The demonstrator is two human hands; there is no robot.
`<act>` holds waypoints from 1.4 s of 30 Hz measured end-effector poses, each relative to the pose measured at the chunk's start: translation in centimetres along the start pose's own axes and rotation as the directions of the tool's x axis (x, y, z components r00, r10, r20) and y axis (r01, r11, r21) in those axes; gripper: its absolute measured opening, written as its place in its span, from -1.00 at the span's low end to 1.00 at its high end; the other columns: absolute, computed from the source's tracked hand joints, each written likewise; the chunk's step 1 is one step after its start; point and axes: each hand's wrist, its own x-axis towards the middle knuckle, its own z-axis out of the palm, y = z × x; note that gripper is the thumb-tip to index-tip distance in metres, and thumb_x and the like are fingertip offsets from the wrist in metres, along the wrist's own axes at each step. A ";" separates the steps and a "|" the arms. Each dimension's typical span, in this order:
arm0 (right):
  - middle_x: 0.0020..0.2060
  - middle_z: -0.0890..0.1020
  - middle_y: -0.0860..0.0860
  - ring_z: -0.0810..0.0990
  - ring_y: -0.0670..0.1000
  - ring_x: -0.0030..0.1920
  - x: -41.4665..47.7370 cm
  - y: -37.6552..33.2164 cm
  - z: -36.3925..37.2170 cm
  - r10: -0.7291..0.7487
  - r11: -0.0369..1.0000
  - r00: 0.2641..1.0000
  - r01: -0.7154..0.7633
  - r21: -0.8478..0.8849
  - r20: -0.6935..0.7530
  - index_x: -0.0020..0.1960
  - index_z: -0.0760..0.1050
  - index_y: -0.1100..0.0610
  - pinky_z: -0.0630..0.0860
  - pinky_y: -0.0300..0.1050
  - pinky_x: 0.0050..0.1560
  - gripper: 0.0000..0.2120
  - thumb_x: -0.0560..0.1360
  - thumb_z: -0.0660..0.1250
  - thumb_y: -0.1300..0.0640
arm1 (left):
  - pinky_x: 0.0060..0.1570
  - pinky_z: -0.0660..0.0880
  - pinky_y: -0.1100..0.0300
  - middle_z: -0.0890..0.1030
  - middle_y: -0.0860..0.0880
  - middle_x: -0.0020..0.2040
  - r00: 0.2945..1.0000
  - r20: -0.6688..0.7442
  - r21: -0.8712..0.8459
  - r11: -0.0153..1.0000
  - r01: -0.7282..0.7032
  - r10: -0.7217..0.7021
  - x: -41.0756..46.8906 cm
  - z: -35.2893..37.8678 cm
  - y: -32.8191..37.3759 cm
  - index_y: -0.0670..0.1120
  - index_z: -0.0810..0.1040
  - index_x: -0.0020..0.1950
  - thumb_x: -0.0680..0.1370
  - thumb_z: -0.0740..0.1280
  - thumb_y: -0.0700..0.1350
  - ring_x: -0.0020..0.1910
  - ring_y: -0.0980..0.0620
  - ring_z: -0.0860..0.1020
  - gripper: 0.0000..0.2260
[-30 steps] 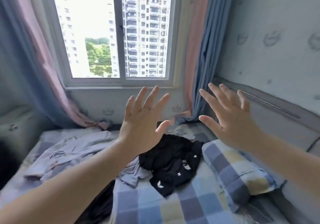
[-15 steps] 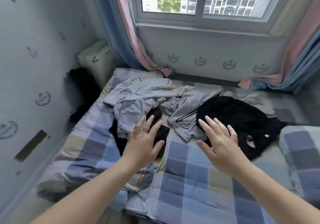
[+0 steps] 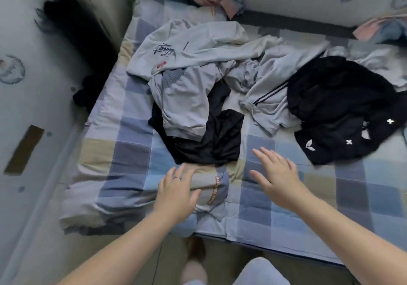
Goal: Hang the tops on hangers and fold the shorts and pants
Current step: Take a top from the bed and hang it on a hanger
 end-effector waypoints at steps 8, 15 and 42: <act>0.59 0.18 -0.09 0.09 -0.02 0.58 14.1 -0.1 12.4 0.066 0.996 0.990 -0.072 0.046 0.124 0.60 0.08 -0.14 0.02 0.11 0.52 -0.43 0.64 0.09 -0.22 | 0.47 0.16 -0.06 0.07 -0.03 0.64 0.992 0.121 -0.034 0.999 0.038 -0.033 12.2 9.2 -6.3 0.06 0.16 0.58 0.63 0.22 0.16 0.59 -0.07 0.03 -0.45; 0.60 0.14 -0.06 0.09 0.04 0.58 23.4 1.5 21.1 0.049 0.998 0.981 -0.055 0.031 0.187 0.60 0.04 -0.12 0.15 0.19 0.47 -0.37 0.61 0.17 -0.21 | 0.48 0.13 -0.07 -0.09 -0.06 0.65 0.996 0.043 0.023 0.997 0.076 -0.077 22.7 14.1 -9.5 0.07 0.07 0.62 0.59 0.30 0.04 0.59 -0.15 -0.03 -0.35; -0.33 0.49 0.11 0.48 0.23 -0.17 12.8 7.6 23.8 0.400 0.820 0.899 -0.439 0.367 0.181 -0.26 0.29 0.17 0.34 0.03 -0.24 -0.66 0.64 0.22 0.05 | -0.15 0.39 0.09 0.55 -0.03 -0.13 0.980 0.051 -0.331 0.922 0.200 -0.195 18.9 15.1 -3.3 -0.08 0.45 -0.12 0.57 0.38 -0.13 -0.10 -0.12 0.49 -0.86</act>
